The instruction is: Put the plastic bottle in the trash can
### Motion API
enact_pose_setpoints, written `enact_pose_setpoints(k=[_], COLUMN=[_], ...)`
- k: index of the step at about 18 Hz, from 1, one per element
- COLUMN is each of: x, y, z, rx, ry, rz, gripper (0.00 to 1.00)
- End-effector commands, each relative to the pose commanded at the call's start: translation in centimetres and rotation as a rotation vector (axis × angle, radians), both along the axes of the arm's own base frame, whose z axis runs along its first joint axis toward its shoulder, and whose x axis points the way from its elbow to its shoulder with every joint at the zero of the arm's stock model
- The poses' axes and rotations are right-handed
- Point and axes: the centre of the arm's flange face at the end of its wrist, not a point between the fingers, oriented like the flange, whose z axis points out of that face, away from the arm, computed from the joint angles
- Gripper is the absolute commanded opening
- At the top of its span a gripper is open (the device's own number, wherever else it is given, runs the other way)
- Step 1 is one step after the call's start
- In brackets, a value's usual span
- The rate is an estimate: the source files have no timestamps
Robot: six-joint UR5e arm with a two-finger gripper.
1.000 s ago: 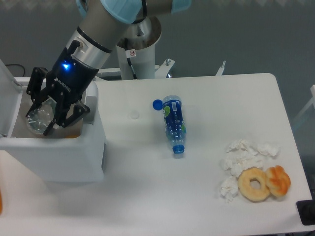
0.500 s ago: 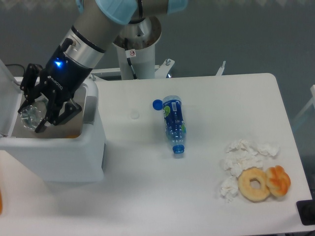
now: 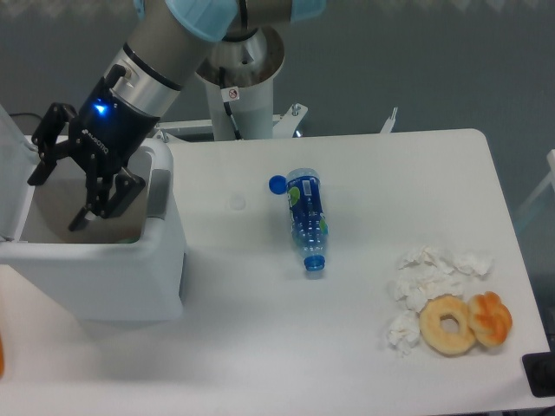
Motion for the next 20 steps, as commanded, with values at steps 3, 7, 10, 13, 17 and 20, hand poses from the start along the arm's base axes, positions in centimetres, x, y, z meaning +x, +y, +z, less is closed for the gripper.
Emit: enact_pose_setpoints(k=[3, 7, 10, 13, 17, 20], x=[-2.6, -6.4, -8.8, -10.8, -11.6, -12.2], y=[-1.5, -3.5, -4.5, -4.1, -4.7, -5.1], z=[1.9, 2.1, 2.0, 0.7, 0.6, 0.6], rx=[0.023, 0.014, -0.046, -0.136, -0.213, -0.261], ry=[0.026, 0.042, 0.15, 0.308, 0.461, 0.564], rz=[0.055, 0.139, 0.208, 0.224, 0.222, 0.201], gripper=[1.0, 1.0, 1.0, 1.0, 1.0, 1.0])
